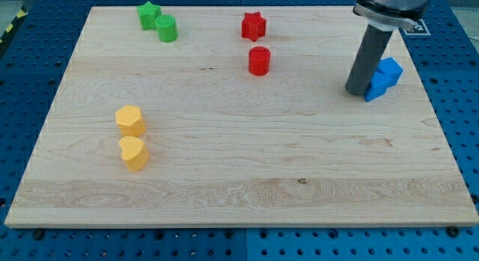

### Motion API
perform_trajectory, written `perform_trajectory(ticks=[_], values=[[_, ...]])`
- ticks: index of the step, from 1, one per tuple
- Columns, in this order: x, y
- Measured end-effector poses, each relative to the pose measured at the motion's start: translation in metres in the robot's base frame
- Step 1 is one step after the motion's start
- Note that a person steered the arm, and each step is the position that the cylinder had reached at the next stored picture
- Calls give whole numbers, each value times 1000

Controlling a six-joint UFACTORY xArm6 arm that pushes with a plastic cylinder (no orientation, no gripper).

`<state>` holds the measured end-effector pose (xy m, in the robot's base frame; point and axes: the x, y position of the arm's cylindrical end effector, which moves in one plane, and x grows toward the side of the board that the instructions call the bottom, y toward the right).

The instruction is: Push the yellow hexagon to the bottom left

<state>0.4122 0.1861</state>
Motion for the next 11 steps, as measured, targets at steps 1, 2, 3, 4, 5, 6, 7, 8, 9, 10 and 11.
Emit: perform_trajectory(ticks=[1, 2, 3, 4, 5, 6, 7, 8, 9, 10, 11], values=[[1, 9], [2, 8], [1, -20], [-3, -83], [-3, -98], [-3, -98], [-3, -118], [4, -181], [26, -264], [48, -349], [61, -387]])
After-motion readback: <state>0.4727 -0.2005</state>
